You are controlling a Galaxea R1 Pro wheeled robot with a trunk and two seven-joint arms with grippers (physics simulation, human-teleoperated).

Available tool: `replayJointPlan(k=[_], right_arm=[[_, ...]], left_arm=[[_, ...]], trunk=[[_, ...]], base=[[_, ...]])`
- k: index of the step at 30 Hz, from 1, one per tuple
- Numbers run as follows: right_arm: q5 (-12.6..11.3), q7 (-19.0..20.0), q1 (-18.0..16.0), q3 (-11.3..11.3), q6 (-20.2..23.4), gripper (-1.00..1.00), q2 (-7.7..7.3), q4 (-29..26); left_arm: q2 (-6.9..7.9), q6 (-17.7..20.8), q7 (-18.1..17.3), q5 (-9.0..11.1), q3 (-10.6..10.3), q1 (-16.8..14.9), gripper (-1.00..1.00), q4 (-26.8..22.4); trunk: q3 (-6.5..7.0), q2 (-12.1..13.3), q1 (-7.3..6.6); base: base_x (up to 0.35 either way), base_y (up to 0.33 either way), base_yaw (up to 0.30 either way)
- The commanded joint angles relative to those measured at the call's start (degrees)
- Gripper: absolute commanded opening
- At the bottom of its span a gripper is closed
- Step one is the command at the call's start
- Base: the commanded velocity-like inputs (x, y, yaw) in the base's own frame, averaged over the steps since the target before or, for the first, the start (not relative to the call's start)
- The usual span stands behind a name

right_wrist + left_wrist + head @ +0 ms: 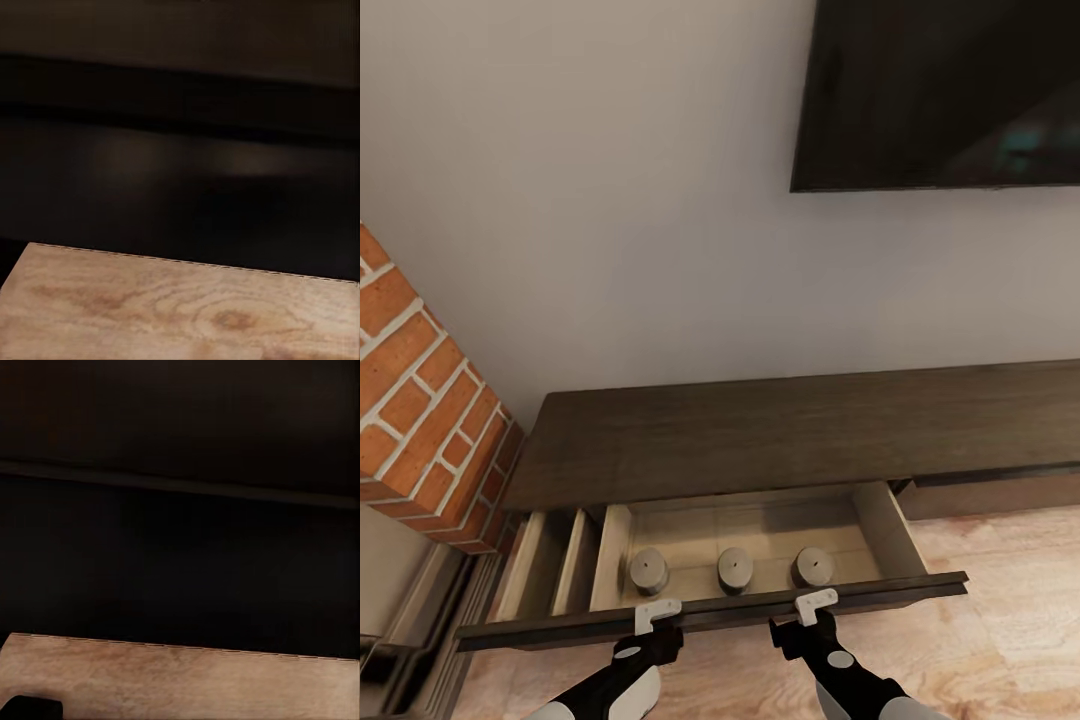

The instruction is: Place each of the two pumpkins and all three candles from the living room inside a cabinet in the living room (use any cabinet), then make sure every cabinet is closed, and position the cauldron so it is next to a table in the living room.

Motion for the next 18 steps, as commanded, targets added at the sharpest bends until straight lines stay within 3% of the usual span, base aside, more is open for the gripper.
replayJointPlan(k=[1, 18], right_arm=[[0.0, 0.0, 0.0, 0.0, 0.0, 1.0, 0.0, 0.0], [0.0, 0.0, 0.0, 0.0, 0.0, 1.0, -0.03, 0.0]], left_arm=[[-0.01, 0.0, -0.1, -0.3, 0.1, 0.0, 1.0, 0.0], [0.04, 0.0, -0.1, -0.3, 0.1, 0.0, 1.0, 0.0]], trunk=[[0.01, 0.0, 0.0], [0.01, 0.0, 0.0]], base=[[0.131, 0.0, 0.0], [0.149, 0.0, 0.0]])
